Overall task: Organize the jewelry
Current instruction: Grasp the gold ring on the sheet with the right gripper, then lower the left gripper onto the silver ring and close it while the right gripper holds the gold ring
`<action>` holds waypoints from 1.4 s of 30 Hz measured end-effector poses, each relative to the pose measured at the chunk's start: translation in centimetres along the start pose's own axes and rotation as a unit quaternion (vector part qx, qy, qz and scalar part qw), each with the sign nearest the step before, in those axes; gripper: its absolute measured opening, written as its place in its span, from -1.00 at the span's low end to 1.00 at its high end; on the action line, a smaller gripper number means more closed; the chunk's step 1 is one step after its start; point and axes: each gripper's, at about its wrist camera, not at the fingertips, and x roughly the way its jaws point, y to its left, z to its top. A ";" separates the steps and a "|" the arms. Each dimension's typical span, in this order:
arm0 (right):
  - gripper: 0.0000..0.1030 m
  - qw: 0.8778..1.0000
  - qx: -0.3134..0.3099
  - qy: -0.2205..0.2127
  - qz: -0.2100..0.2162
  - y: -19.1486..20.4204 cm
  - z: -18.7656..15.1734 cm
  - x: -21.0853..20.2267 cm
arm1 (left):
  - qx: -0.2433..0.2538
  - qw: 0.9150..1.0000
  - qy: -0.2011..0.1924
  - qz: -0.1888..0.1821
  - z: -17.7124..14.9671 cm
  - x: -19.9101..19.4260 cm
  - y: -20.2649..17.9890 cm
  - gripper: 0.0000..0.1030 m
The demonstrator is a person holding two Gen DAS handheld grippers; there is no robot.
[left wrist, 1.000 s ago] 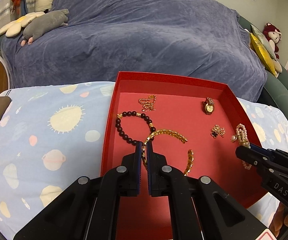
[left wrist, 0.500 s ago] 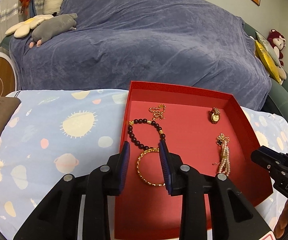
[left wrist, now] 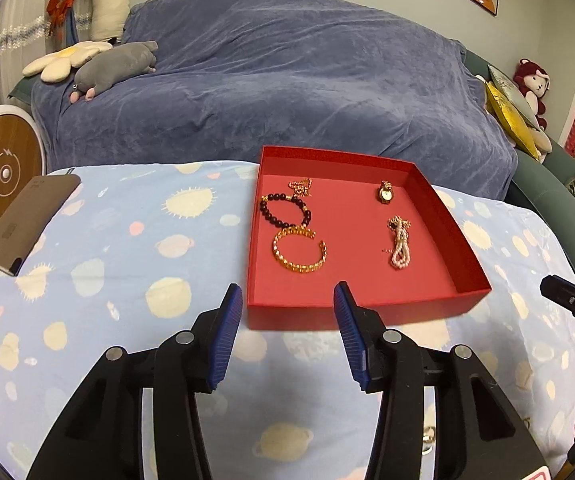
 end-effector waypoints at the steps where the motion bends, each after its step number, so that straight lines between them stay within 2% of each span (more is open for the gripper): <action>1: -0.13 1.000 0.004 -0.002 -0.002 -0.3 -0.5 -0.6 | -0.001 1.000 0.000 -0.001 -0.6 -0.5 0.0 -0.11; 6: -0.12 1.000 0.007 -0.009 -0.027 -1.0 -3.5 -2.9 | -0.011 1.000 0.000 -0.006 -3.4 -2.6 0.0 0.05; 13: -0.12 0.998 0.026 0.028 -0.044 -2.8 -8.9 -3.7 | -0.014 0.999 0.026 -0.021 -6.9 -3.2 -0.7 0.05; 20: -0.12 0.997 0.032 0.055 -0.053 -3.2 -12.6 -4.0 | -0.024 0.998 0.043 -0.035 -9.3 -3.4 -1.7 0.05; 26: -0.15 0.995 0.008 0.063 -0.072 -2.5 -13.6 -3.3 | -0.021 0.998 0.053 -0.040 -10.6 -3.4 -2.9 0.05; 31: -0.34 0.994 -0.005 0.071 -0.085 -2.2 -13.9 -2.6 | -0.021 0.997 0.057 -0.041 -11.2 -3.3 -3.3 0.05; 36: -0.40 0.992 -0.013 0.077 -0.095 -2.0 -14.2 -2.0 | -0.020 0.997 0.063 -0.037 -11.5 -2.9 -3.4 0.05; 40: -0.63 0.991 -0.025 0.075 -0.110 -1.7 -14.3 -1.9 | -0.018 0.997 0.063 -0.038 -11.5 -2.8 -3.6 0.07; 42: -0.63 0.991 -0.021 0.073 -0.109 -1.7 -14.2 -1.9 | -0.020 0.997 0.065 -0.039 -11.5 -2.7 -3.6 0.10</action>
